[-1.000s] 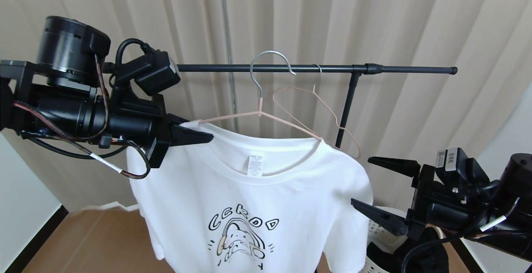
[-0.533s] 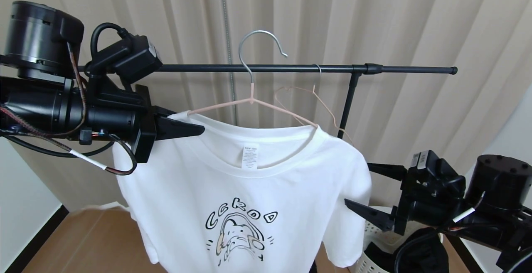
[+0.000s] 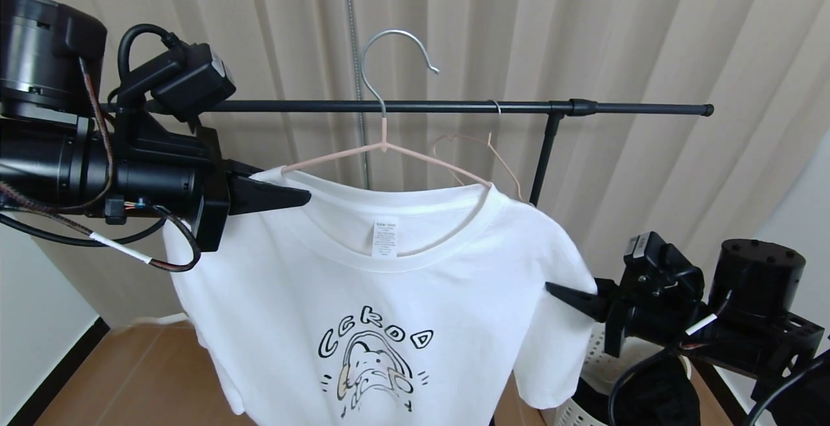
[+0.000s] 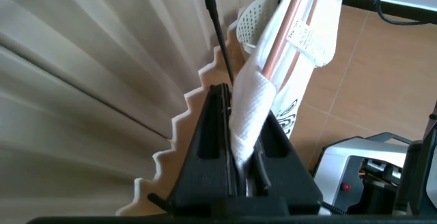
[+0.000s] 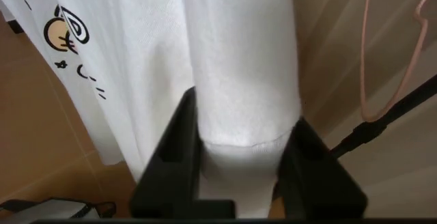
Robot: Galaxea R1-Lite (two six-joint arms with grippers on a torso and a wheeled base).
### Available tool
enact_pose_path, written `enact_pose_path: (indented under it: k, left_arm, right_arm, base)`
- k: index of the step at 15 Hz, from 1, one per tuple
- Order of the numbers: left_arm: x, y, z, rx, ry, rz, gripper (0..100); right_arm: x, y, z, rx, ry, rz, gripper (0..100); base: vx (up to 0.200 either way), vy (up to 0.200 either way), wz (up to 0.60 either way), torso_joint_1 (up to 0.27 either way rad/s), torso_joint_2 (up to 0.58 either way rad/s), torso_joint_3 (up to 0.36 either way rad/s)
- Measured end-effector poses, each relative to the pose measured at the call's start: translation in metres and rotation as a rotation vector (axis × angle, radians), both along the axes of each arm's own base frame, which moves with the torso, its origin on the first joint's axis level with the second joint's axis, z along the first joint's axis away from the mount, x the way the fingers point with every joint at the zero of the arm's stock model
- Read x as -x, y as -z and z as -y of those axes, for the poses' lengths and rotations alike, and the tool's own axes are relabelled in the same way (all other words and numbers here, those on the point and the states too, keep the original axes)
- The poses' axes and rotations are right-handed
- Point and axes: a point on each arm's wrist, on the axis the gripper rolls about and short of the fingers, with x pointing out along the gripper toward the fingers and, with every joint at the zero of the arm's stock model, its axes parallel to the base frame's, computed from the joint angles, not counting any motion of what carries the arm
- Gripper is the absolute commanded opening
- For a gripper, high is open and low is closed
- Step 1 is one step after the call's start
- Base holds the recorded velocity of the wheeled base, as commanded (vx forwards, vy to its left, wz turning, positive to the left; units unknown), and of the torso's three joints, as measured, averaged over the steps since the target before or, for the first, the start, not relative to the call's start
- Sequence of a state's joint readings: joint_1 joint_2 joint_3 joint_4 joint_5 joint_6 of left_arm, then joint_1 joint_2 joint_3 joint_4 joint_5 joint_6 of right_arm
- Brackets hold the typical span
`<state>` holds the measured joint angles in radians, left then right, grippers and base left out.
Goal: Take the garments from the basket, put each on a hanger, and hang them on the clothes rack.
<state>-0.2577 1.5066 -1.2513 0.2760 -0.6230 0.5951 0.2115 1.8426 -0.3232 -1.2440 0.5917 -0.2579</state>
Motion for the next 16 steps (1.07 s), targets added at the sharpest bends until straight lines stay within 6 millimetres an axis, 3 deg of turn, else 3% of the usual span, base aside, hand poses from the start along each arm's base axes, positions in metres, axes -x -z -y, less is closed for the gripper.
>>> enact_pose_path:
  k: [5, 11, 12, 16]
  left_arm:
    - [0.001, 0.000, -0.007, 0.013, -0.033, -0.010, 0]
    - [0.002, -0.002, -0.010, 0.050, -0.070, -0.044, 0]
    - [0.002, -0.001, -0.010, 0.051, -0.073, -0.047, 0]
    - [-0.002, 0.003, -0.011, 0.089, -0.099, -0.045, 0]
  right_arm:
    - [-0.007, -0.013, 0.019, -0.047, 0.083, 0.020, 0]
    - [-0.003, -0.016, 0.021, -0.049, 0.086, 0.026, 0]
    - [-0.003, -0.016, 0.020, -0.049, 0.085, 0.026, 100]
    - [0.000, -0.021, 0.020, -0.052, 0.085, 0.045, 100]
  base:
    - [0.000, 0.000, 0.00, 0.000, 0.00, 0.000]
    - [0.000, 0.000, 0.00, 0.000, 0.00, 0.000]
    - [0.000, 0.000, 0.00, 0.000, 0.00, 0.000]
    - [0.000, 0.000, 0.00, 0.000, 0.00, 0.000]
